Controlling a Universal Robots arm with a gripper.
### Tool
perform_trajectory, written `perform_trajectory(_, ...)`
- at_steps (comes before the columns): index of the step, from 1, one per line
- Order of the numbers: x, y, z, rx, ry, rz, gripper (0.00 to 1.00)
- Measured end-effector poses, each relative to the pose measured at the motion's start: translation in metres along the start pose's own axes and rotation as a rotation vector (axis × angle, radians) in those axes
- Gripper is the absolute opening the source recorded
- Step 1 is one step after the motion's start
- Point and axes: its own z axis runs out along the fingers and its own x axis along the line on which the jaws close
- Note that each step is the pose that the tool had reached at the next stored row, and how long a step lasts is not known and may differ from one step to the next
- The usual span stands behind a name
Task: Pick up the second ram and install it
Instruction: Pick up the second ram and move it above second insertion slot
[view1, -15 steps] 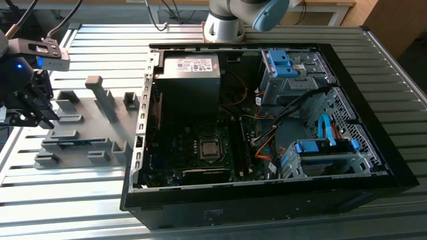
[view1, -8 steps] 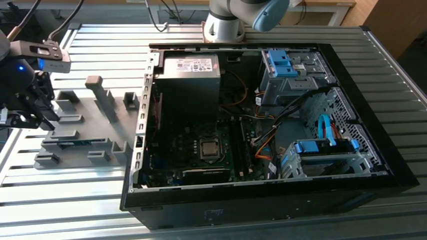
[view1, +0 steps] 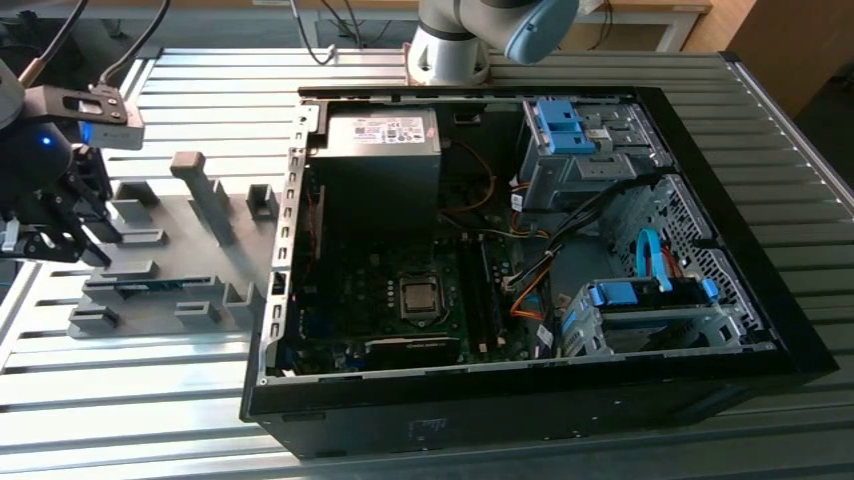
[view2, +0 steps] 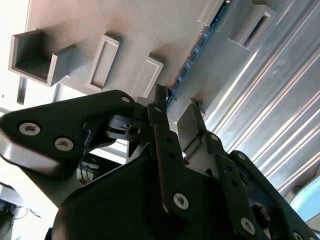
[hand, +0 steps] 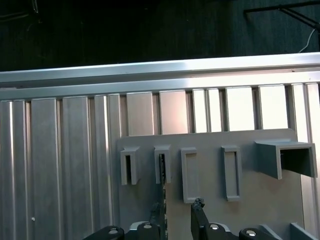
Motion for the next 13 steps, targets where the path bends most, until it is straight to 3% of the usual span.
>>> perform_trajectory(4, 0.0000, -0.0003, 0.0046, 0.0016, 0.0079, 0.000, 0.37)
perform_trajectory(13, 0.0000, -0.0006, 0.0129, 0.0057, 0.0107, -0.001, 0.37)
